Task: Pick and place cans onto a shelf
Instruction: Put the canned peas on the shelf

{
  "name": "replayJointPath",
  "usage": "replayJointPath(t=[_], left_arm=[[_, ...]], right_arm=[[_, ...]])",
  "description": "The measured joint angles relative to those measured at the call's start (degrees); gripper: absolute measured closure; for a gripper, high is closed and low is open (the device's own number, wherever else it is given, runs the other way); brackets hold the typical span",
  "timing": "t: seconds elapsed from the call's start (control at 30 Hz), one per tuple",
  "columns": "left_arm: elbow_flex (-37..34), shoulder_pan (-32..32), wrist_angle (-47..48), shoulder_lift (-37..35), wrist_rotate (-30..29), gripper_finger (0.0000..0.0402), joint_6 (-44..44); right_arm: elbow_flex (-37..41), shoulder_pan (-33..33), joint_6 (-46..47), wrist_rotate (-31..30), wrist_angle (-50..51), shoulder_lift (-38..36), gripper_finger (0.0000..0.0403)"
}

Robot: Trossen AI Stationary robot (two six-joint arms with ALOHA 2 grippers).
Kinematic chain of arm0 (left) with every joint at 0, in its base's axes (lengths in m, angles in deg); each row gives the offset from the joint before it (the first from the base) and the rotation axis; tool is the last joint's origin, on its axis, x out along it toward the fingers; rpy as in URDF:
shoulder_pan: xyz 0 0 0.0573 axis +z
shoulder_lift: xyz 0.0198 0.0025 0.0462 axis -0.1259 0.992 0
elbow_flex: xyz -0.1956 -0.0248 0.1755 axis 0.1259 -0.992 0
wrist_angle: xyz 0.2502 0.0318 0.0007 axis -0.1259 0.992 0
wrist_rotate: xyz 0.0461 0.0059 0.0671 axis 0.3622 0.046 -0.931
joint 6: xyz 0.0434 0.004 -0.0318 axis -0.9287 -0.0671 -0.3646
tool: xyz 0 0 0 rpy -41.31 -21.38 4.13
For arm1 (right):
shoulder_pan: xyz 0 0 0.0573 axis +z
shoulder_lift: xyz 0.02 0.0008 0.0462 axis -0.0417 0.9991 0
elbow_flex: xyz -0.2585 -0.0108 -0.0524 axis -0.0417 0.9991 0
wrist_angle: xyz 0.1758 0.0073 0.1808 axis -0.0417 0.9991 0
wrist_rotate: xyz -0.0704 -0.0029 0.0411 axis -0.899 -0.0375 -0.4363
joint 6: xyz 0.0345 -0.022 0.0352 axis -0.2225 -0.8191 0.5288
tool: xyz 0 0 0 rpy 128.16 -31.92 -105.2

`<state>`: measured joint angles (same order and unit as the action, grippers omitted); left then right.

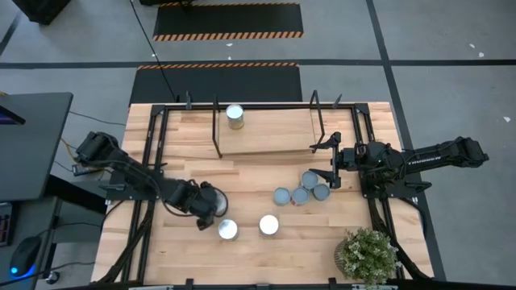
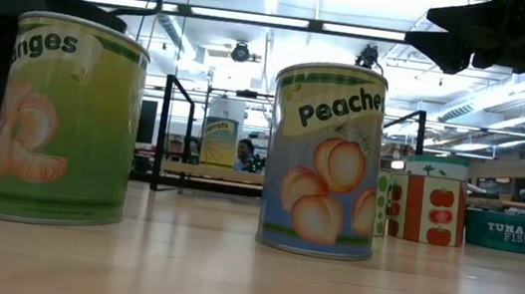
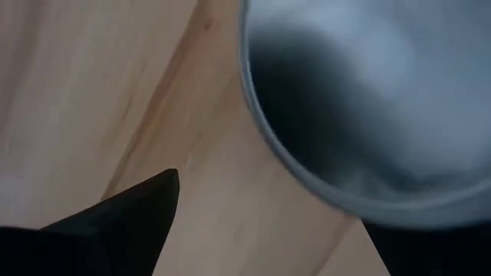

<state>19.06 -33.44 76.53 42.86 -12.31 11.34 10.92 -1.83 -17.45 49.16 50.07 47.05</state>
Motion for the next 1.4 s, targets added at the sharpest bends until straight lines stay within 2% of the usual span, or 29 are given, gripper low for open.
replayJointPath(t=[0.47, 0.97, 1.07, 1.3, 1.4], left_arm=[[0.18, 3.37, -7.97, 0.0, -0.48, 0.0013, -6.7], [0.33, 6.17, -12.57, 0.02, -1.33, 0.0013, -7.19], [0.33, 7.27, -12.58, 0.04, 0.46, 0.0025, -7.87], [0.42, 8.76, -13.34, 0.04, 2.41, 0.0085, -9.54], [1.73, 9.61, -12.32, 0.09, 2.94, 0.0089, -11.69]], right_arm=[[-0.01, 0.0, 0.0, 0.01, 0.13, 0.0, 0.003], [-0.01, 0.0, 0.0, 0.01, 0.02, 0.0, 0.003], [-0.01, 0.0, 0.02, 0.01, 0.02, 0.0, 0.003], [0.0, 0.0, 0.02, 0.0, 0.04, 0.0, 0.003], [-0.01, 0.0, -0.13, 0.01, -0.03, 0.0, 0.003]])
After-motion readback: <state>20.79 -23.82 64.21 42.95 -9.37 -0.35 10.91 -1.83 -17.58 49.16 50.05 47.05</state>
